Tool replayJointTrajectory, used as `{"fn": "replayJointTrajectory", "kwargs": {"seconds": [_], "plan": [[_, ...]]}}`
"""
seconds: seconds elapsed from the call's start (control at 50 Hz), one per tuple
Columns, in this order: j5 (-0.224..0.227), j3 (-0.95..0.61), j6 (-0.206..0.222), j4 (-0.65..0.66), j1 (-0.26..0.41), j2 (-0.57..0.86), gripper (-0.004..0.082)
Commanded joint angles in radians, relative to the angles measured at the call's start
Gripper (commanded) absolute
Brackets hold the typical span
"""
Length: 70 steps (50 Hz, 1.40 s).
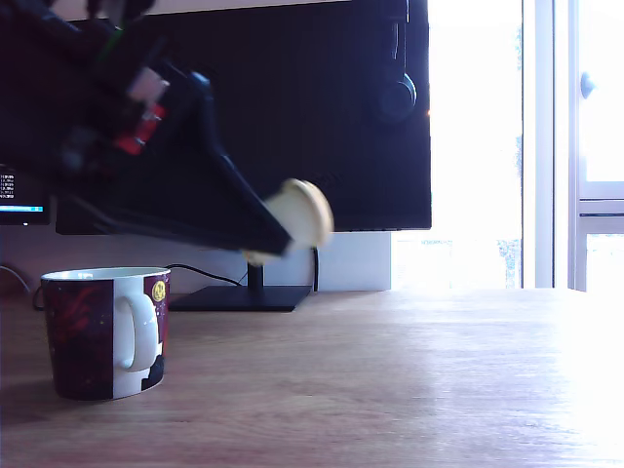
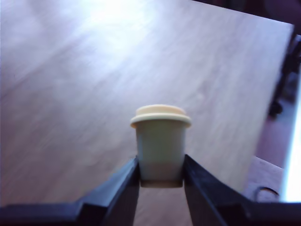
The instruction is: Pick up the coffee capsules from the table one by one and drop them inside the nearest coffee cup
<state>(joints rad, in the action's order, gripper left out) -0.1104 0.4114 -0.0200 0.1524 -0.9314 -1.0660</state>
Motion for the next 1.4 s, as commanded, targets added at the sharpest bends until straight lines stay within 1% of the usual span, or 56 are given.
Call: {"fn": "replayJointTrajectory", "kwargs": {"seconds": [0.0, 0.2, 0.28, 0.38, 0.52, 0.66, 0.68, 0.84, 0.86, 0.88, 0.94, 1.38], "plan": [[-0.001, 0.001, -0.012, -0.011, 0.019, 0.034, 0.0159], [0.0, 0.001, -0.019, -0.096, 0.105, 0.112, 0.0159], [0.0, 0.001, -0.034, -0.131, 0.14, 0.14, 0.0159], [0.007, 0.001, -0.042, -0.167, 0.188, 0.17, 0.0159], [0.007, 0.001, -0.043, -0.197, 0.258, 0.208, 0.0159], [0.038, 0.001, -0.037, -0.216, 0.324, 0.231, 0.0159], [0.042, 0.001, -0.028, -0.217, 0.334, 0.231, 0.0159], [0.085, 0.001, -0.003, -0.247, 0.396, 0.229, 0.0159], [0.09, 0.001, -0.003, -0.25, 0.4, 0.229, 0.0159], [0.092, 0.001, 0.013, -0.252, 0.406, 0.229, 0.0159], [0.093, 0.001, 0.02, -0.253, 0.413, 0.229, 0.0159], [0.105, 0.001, 0.02, -0.253, 0.415, 0.228, 0.0159]]}}
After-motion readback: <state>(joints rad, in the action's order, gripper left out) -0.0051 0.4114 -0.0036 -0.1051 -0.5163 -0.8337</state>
